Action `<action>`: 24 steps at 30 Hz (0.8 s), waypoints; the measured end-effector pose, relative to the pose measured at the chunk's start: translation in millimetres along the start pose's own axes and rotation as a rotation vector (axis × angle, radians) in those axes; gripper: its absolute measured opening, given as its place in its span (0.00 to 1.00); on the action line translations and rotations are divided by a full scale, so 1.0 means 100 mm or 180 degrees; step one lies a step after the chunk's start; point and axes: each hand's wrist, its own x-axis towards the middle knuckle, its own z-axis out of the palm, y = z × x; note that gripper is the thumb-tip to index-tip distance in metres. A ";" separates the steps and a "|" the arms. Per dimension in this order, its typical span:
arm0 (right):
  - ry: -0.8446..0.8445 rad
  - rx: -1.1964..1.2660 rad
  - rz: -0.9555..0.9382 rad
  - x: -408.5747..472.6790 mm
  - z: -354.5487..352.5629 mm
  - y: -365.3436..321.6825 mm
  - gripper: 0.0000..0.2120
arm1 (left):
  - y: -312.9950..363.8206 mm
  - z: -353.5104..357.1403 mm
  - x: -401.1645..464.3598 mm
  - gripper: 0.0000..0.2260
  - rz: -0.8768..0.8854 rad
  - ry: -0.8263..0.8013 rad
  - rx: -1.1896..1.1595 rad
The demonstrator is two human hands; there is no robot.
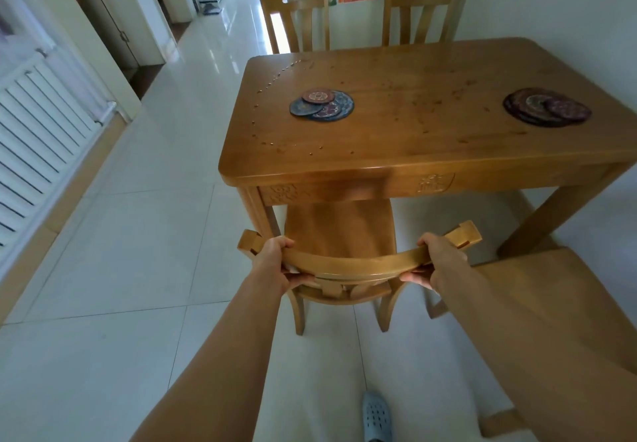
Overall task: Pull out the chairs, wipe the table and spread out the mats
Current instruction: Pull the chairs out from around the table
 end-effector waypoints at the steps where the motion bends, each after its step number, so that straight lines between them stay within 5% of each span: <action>1: -0.0029 -0.0027 -0.0017 0.06 0.05 -0.10 0.18 | 0.08 0.07 0.05 0.18 0.0011 0.0015 -0.0013; 24: -0.0443 -0.0269 -0.0015 0.98 0.88 -1.26 0.17 | 1.12 0.77 0.88 0.16 0.0187 0.0305 0.0248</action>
